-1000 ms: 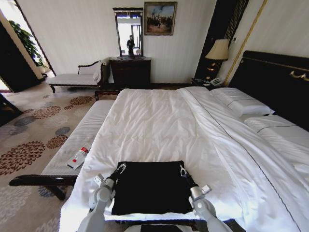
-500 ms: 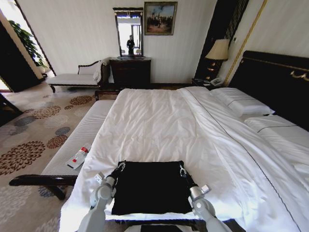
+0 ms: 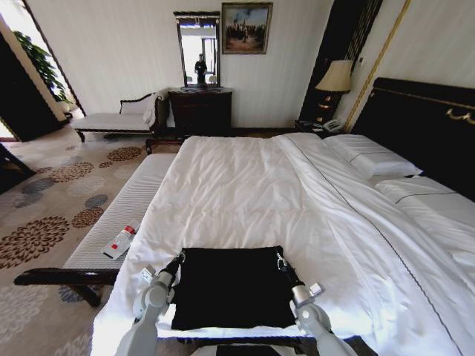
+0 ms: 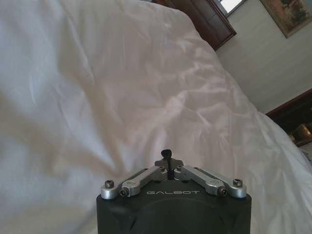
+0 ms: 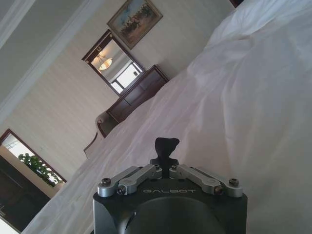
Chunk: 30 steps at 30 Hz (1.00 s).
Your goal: Fold the clothes on the bed.
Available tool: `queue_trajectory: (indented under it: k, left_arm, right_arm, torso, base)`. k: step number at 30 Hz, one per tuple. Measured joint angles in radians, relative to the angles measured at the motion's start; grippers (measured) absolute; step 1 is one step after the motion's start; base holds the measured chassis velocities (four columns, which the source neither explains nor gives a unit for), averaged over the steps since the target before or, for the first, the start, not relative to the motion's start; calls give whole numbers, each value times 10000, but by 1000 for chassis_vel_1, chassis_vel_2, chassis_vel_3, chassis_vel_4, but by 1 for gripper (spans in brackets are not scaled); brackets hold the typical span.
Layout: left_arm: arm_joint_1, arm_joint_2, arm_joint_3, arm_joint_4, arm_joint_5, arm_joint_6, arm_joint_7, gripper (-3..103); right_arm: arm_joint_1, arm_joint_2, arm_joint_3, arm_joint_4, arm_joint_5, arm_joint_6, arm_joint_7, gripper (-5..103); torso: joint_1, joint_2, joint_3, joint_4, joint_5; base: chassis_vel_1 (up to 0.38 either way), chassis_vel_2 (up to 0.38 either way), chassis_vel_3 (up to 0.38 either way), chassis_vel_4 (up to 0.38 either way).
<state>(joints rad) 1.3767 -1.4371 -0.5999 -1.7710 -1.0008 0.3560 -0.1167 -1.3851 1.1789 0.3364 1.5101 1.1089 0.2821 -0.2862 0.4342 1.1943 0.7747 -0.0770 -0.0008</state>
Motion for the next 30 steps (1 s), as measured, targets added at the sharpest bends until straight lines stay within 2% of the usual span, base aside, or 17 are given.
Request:
queue_trajectory:
  k: [9, 10, 11, 12, 13, 17, 18, 22, 28, 30]
  left_arm:
    - [469, 8, -580, -1465, -841, -139, 104, 1]
    - [566, -4, -693, -1776, -1009, -155, 110, 1]
    - [862, -34, -1085, -2847, -1556, -188, 131, 1]
    - [1010, -49, -1336, -3422, -1923, -189, 133, 1]
    - [1010, -49, -1336, -3422, -1923, -189, 133, 1]
    - [1489, -43, -1918, -5005, -2773, -253, 117, 1]
    - [1489, -43, -1918, -5005, -2773, -253, 117, 1]
    - [2000, -57, -2124, -5816, -2909, -303, 115, 1]
    - [3005, -192, -2199, -6960, -2886, -411, 99, 1]
    - [3452, -199, -2237, -7329, -2886, -430, -237, 1]
  right_arm:
    - [-639, -295, 485, 1519, 465, 487, -831, 1]
    - [-760, -309, 606, 1841, 590, 578, -944, 1]
    - [-1103, -310, 1028, 2883, 1029, 769, -1203, 1]
    - [-1276, -289, 1228, 3381, 1270, 823, -1268, 1]
    - [-1276, -289, 1228, 3381, 1270, 823, -1268, 1]
    - [-1789, -205, 1625, 4416, 1349, 1134, -1361, 1]
    - [-1789, -205, 1625, 4416, 1349, 1134, -1361, 1]
    - [-2236, -89, 1779, 5071, 1238, 1427, -1365, 1]
    - [-3245, 109, 1979, 6001, 158, 1983, -1308, 1]
    - [-3706, 102, 2169, 6583, -307, 2099, -1004, 1]
  torso:
    - [-1, 0, -1, 0, 0]
    - [0, 0, -1, 0, 0]
    - [-1, 1, -1, 1, 0]
    - [-1, 0, -2, 0, 1]
    - [-1, 0, -2, 0, 1]
    - [-1, 0, -2, 1, 2]
    - [-1, 0, -2, 1, 2]
    - [-1, 0, -2, 0, 0]
    - [-2, 1, -2, 1, 1]
    - [-2, 1, -2, -1, 4]
  base:
    - [0, 0, 0, 0]
    - [0, 0, 0, 0]
    - [0, 0, 0, 0]
    - [0, 0, 0, 0]
    - [0, 0, 0, 0]
    - [0, 0, 0, 0]
    - [0, 0, 0, 0]
    - [0, 0, 0, 0]
    - [0, 0, 0, 0]
    - [0, 0, 0, 0]
